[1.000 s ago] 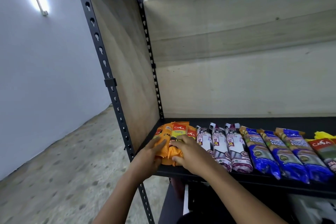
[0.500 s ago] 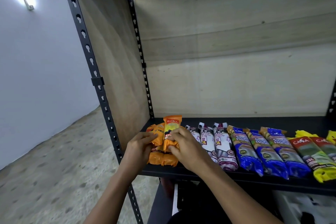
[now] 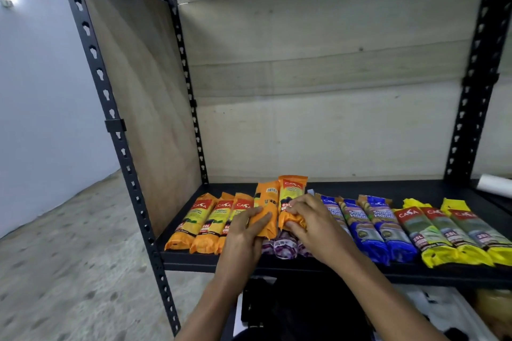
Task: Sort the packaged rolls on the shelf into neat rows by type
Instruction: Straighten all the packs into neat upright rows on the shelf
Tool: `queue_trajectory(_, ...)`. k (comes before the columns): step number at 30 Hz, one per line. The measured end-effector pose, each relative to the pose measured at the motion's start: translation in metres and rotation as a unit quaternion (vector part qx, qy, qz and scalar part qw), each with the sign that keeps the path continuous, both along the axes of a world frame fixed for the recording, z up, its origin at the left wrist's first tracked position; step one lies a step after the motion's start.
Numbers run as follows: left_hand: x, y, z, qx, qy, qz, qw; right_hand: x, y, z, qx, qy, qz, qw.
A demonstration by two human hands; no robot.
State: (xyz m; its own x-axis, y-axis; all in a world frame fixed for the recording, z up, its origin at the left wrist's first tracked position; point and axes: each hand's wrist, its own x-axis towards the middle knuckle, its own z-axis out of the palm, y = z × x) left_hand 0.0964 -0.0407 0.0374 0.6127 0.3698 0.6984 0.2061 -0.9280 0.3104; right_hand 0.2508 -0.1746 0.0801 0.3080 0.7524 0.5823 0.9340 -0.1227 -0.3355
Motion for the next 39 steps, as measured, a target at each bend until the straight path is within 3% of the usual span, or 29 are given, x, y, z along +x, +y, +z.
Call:
queue_trajectory(17,0.005,0.006,-0.009,-0.009,0.067,-0.048,0.997,-0.001,-0.007,-0.014,-0.128,0.008,-0.019,0.991)
queue_trajectory(23,-0.023,0.004,0.006,-0.064,0.089,-0.098,0.989,-0.021,-0.009,0.009,-0.155,-0.023,-0.010,0.988)
queue_trajectory(29,-0.075,0.058,0.007,-0.028,0.100,0.032,0.994,-0.074,0.004,0.028,-0.060,-0.037,0.076,0.995)
queue_trajectory(32,-0.089,0.087,0.007,-0.011,0.196,0.079,0.977,-0.098,0.024,0.028,-0.031,-0.087,0.106,0.990)
queue_trajectory(35,-0.094,0.100,0.003,0.000,0.289,0.086,0.953,-0.100,0.057,0.023,-0.114,-0.130,0.087,0.981)
queue_trajectory(39,-0.094,0.104,0.001,0.003,0.309,0.104,0.945,-0.094,0.098,0.013,-0.293,-0.205,0.053,0.932)
